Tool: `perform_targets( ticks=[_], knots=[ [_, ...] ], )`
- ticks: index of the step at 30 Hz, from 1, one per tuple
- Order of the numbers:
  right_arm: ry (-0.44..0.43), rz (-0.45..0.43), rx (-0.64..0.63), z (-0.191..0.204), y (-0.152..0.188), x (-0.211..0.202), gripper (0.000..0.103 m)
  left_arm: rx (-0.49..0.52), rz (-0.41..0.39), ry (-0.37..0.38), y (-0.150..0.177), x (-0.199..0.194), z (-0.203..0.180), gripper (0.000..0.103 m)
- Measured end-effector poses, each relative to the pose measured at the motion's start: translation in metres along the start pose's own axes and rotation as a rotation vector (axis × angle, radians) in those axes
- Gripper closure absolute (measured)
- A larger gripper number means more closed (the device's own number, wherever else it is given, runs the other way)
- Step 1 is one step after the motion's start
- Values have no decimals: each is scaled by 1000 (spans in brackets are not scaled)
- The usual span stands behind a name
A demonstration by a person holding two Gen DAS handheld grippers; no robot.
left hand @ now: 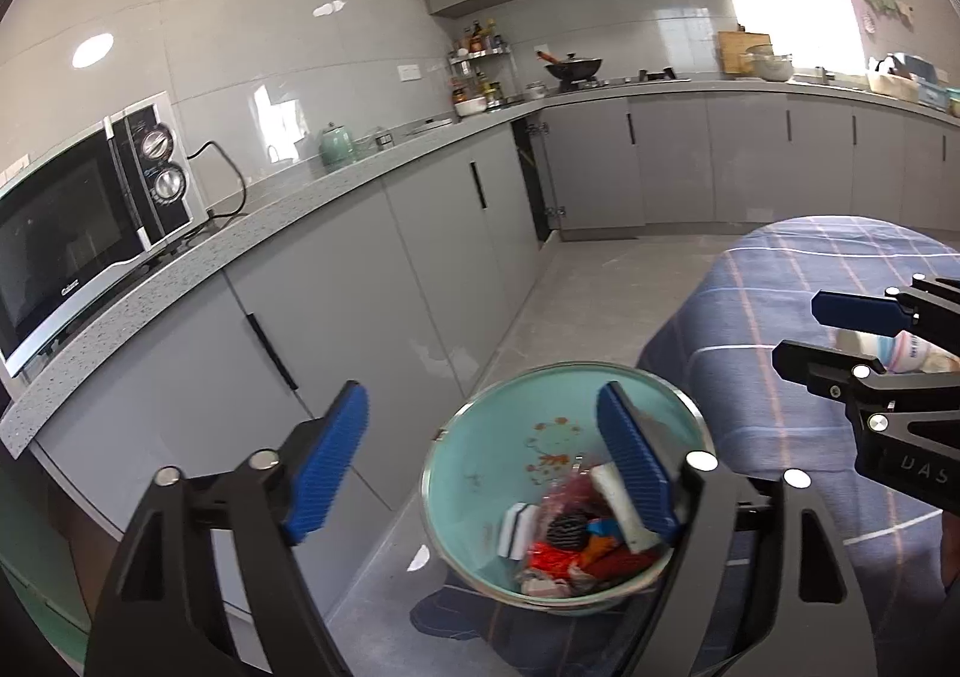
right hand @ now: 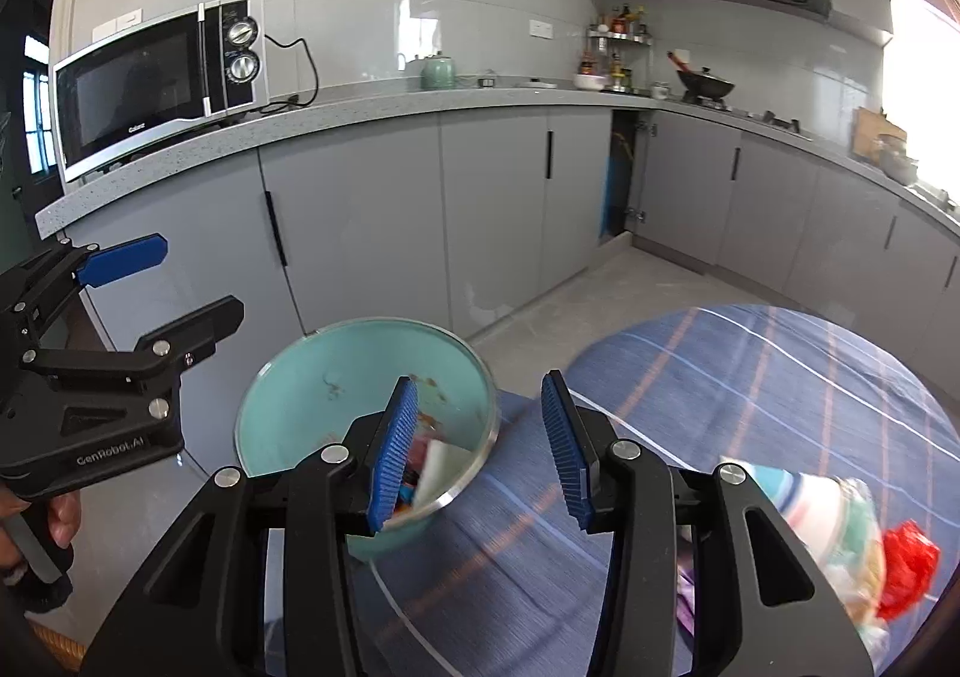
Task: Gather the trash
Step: 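Move both grippers back over the table toward the remaining trash, then grasp the purple wrapper with the right gripper and lift it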
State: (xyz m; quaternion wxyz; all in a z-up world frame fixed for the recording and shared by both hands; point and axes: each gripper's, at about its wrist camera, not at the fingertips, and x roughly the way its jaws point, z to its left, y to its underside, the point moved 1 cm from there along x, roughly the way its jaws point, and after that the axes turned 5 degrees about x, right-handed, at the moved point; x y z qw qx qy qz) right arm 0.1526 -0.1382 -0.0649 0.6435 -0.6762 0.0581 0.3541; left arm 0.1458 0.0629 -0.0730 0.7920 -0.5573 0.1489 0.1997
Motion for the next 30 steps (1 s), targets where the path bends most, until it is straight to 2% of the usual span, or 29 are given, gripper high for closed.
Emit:
perform_targets(
  ticks=[11,17,21,28,30],
  knots=[
    [130,11,38,-61,44,-58,55,111,-5,92,5,-14,-73,18],
    [245,66,59,-105,84,-81,55,149,3,130,9,-15,-105,16],
    [287,107,83,-128,105,-87,55,162,10,146,12,-15,-120,16],
    [270,175,72,-140,122,-84,56,180,19,137,20,-13,-139,14],
    [256,200,72,-139,125,-81,60,188,23,134,23,-12,-143,14]
  ],
)
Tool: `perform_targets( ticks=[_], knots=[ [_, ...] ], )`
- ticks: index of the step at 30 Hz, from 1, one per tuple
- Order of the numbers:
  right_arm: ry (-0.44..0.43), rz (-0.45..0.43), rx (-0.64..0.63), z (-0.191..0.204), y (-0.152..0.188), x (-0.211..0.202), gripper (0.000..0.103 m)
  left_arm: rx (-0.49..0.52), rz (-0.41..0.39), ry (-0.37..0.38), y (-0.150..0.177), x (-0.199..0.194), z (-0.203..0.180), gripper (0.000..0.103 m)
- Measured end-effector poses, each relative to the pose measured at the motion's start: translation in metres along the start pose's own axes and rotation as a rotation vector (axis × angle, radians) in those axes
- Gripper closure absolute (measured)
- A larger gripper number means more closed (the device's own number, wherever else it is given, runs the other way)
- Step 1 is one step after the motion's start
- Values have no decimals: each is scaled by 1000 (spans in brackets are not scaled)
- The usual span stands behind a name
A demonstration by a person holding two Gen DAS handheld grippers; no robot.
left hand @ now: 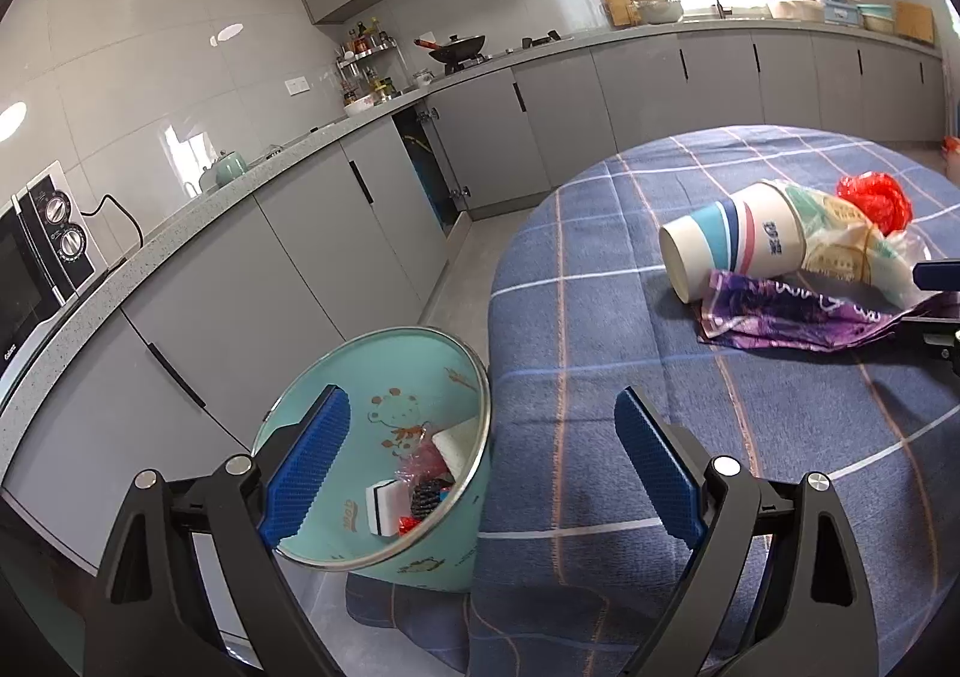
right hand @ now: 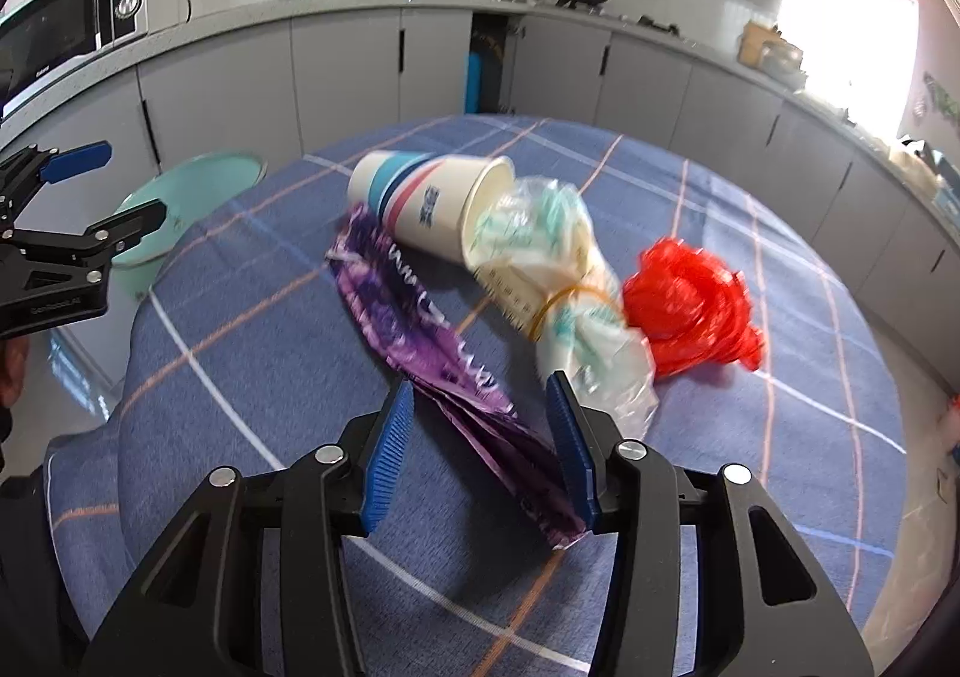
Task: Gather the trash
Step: 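Grasp the purple wrapper with the right gripper and lift it, then grasp the white paper cup rim with the left gripper while the right gripper holds the purple wrapper up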
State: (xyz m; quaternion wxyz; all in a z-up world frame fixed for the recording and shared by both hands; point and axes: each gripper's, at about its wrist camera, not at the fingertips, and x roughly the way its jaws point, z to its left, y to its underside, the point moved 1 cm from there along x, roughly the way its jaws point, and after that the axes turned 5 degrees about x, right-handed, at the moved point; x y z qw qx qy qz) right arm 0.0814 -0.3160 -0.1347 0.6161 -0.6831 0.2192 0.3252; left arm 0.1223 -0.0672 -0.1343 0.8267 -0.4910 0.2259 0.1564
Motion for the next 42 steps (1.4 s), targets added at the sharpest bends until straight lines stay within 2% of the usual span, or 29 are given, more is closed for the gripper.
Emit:
perform_targets(
  ticks=[4,9,10,11,12,14,16,22,25,29,31,36,40,42],
  knots=[
    [-18,82,-41,5,4,13,66,12,13,2,3,1,-6,14],
    [-18,119,-80,11,4,20,65,12,2,6,-2,-3,-7,14],
    [-22,120,-76,12,3,21,68,10,-1,7,-3,-4,-6,14],
    [-32,119,-69,12,3,21,86,9,-2,6,-4,-5,-6,14],
    [-47,118,-61,13,5,21,88,7,-4,6,-4,-6,-5,13],
    [-61,102,-69,17,6,17,96,3,-7,5,-6,-8,-5,13],
    [-87,75,-67,21,7,8,98,-5,-15,5,-9,-11,-3,13],
    [-154,-11,-71,32,10,-28,99,-31,-50,9,-22,-23,1,13],
    [-150,-68,-72,31,11,-49,99,-41,-63,8,-29,-27,0,13],
    [-67,-163,7,8,6,-74,99,-34,-77,16,-40,-27,-12,12],
    [25,-188,58,-10,3,-80,99,-31,-81,28,-47,-25,-21,12],
    [231,-183,122,-48,3,-64,99,-14,-94,54,-69,-16,-57,12],
    [302,-168,180,-69,6,-45,99,9,-101,40,-87,-4,-84,12],
    [308,-164,198,-74,6,-42,99,16,-98,48,-98,4,-97,12]
  ],
)
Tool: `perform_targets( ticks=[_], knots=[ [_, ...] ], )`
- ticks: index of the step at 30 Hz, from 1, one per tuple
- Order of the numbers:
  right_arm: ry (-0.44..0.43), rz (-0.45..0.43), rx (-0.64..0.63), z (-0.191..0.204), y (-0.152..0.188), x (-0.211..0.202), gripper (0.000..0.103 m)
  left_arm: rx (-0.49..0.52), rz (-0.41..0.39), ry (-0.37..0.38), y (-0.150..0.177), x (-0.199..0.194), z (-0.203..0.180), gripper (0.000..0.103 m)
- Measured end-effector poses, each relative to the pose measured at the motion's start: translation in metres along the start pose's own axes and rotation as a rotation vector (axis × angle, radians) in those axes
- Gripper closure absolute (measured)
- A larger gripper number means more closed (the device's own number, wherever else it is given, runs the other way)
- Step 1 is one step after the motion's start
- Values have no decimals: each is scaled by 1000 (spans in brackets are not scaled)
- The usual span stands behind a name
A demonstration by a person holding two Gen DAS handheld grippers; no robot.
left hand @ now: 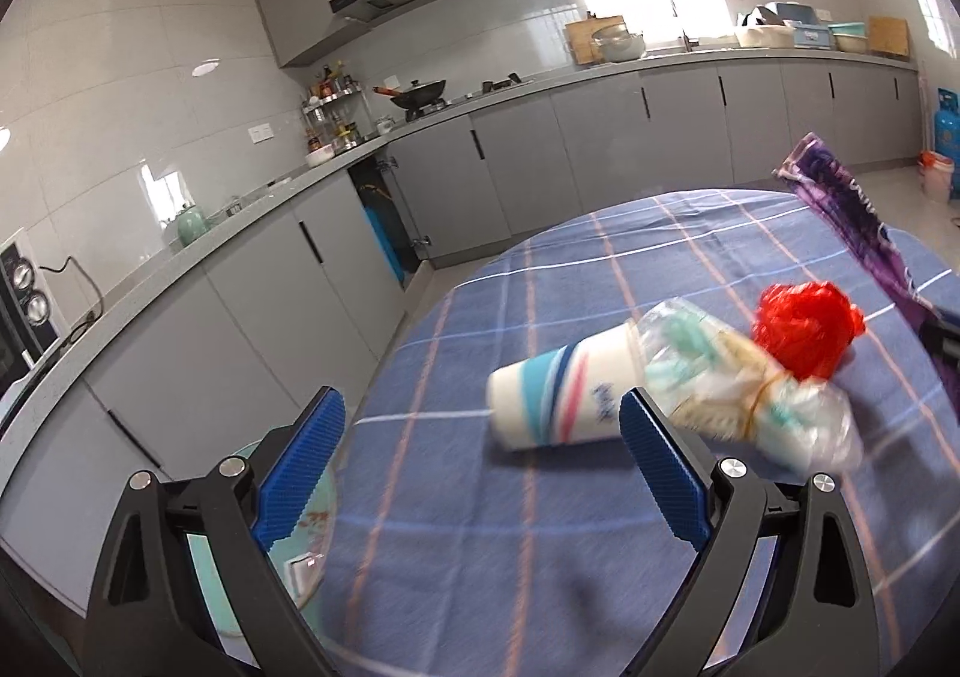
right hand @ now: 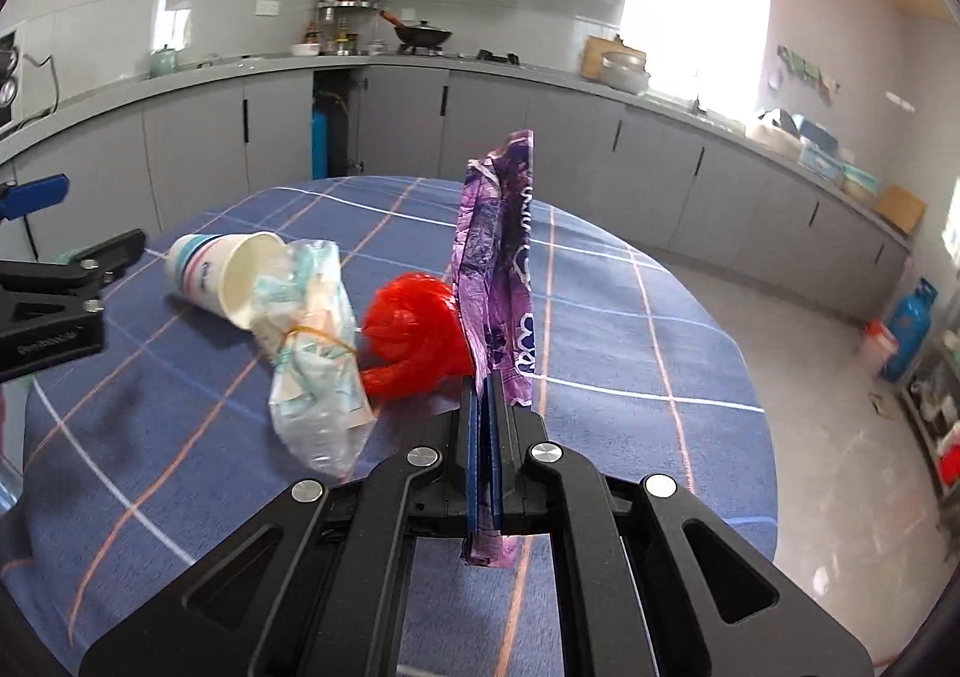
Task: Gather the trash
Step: 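Grasp the white paper cup rim with the left gripper while the right gripper holds the purple wrapper up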
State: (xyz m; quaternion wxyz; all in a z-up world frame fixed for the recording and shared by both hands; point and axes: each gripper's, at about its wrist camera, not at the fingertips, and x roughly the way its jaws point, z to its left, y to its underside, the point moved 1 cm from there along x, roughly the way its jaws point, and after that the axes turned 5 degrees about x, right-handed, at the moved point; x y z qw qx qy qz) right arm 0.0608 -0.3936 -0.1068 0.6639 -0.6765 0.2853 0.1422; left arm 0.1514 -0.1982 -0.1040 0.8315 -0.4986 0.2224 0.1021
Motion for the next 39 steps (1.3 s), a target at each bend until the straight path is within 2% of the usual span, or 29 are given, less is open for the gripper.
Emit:
perform_targets(
  ticks=[7,15,17,18,20,21,22,23,27,31,39],
  knots=[
    [-3,22,47,-8,-3,11,99,27,33,-1,-18,31,-28,12],
    [-42,36,58,-12,-8,14,99,29,102,18,-15,55,-40,13],
    [-50,33,54,-10,-7,12,99,27,105,29,-13,55,-38,25],
    [-56,33,52,-8,-7,11,99,28,124,38,-12,58,-37,37],
    [-61,32,48,-4,-7,10,99,11,147,70,-9,61,-32,47],
    [-66,33,45,-2,-7,10,99,13,154,79,-8,62,-32,69],
    [-68,34,43,-2,-7,10,99,16,170,89,-5,64,-31,77],
    [-71,34,40,-2,-7,10,99,9,171,92,-4,63,-30,77],
    [-77,36,34,3,-7,10,99,13,151,85,-1,56,-22,92],
    [-78,33,29,7,-10,9,99,-7,138,86,0,49,-5,99],
    [-88,21,19,17,-13,5,99,-13,94,53,4,32,15,99]
  ],
)
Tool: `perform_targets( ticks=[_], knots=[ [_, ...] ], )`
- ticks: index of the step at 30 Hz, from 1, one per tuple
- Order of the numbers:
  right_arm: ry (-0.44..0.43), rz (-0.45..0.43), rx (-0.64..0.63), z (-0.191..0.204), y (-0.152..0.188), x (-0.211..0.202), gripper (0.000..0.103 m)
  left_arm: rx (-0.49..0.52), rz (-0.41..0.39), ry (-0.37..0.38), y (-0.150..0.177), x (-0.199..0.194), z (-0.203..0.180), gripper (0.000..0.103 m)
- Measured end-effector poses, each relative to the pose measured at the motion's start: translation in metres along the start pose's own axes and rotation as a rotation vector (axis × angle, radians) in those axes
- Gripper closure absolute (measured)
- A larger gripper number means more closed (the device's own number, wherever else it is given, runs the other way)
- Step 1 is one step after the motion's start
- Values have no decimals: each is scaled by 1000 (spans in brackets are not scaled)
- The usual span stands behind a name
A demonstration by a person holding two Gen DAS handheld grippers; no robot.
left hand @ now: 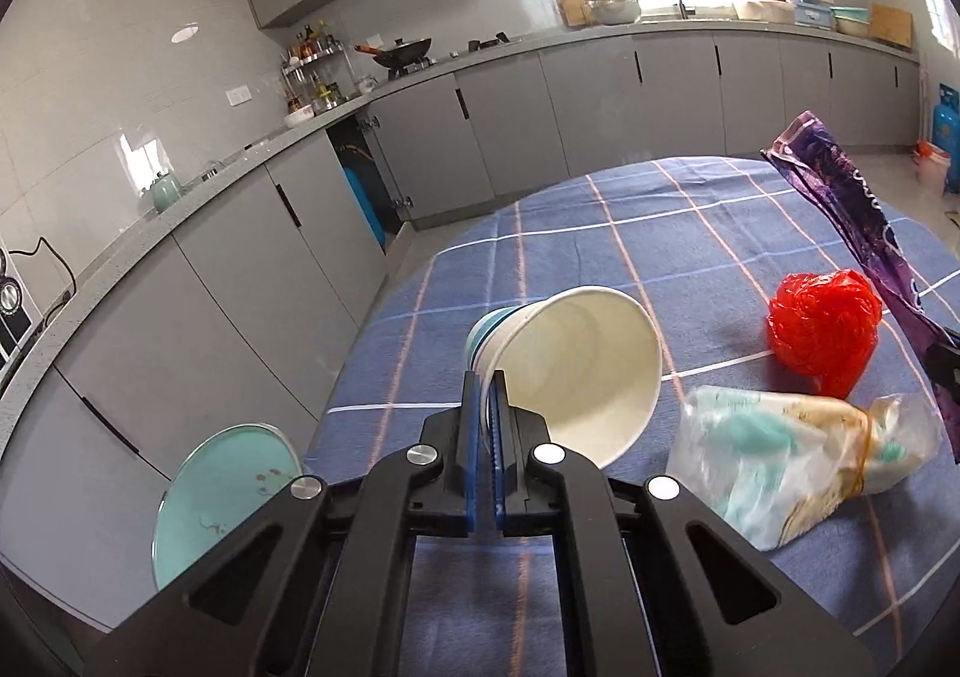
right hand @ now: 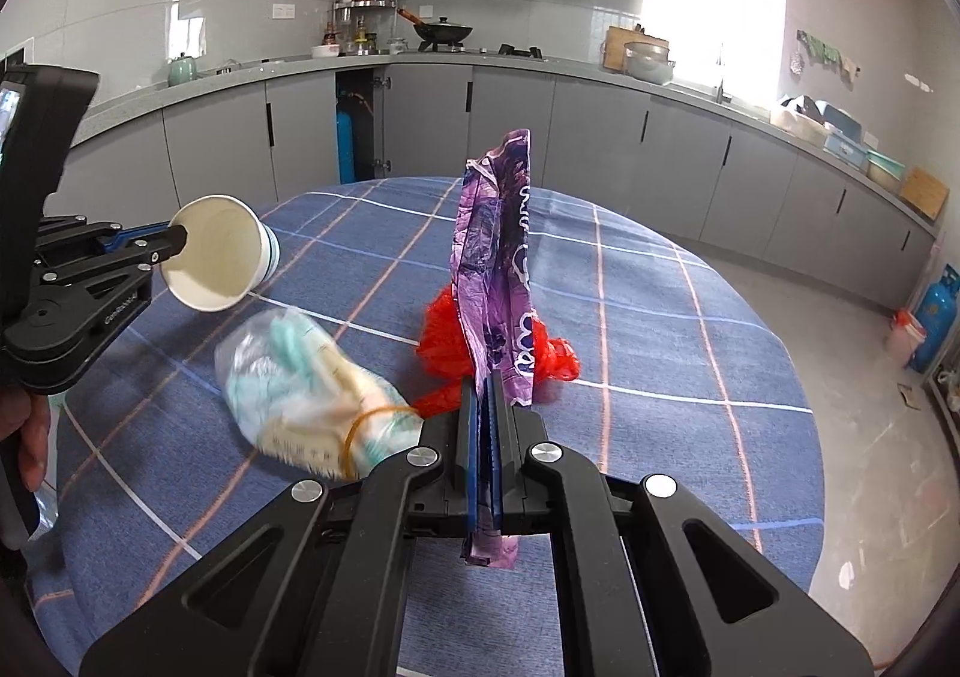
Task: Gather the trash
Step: 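Grasp the white paper cup rim with the left gripper while the right gripper holds the purple wrapper up, then carry the paper cup and purple wrapper over the teal bin with both grippers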
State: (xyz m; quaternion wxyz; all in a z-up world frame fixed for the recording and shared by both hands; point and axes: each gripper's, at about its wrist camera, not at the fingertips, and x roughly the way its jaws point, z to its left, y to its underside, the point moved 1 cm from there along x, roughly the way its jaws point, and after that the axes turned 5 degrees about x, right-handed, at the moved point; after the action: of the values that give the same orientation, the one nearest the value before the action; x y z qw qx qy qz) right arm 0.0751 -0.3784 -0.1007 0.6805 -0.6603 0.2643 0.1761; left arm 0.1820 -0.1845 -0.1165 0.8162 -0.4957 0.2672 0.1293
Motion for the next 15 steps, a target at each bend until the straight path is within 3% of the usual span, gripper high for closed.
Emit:
perform_targets(
  ticks=[15],
  knots=[
    [-43,-15,-22,26,-7,0,99,-10,-51,-44,9,-28,28,99]
  ],
)
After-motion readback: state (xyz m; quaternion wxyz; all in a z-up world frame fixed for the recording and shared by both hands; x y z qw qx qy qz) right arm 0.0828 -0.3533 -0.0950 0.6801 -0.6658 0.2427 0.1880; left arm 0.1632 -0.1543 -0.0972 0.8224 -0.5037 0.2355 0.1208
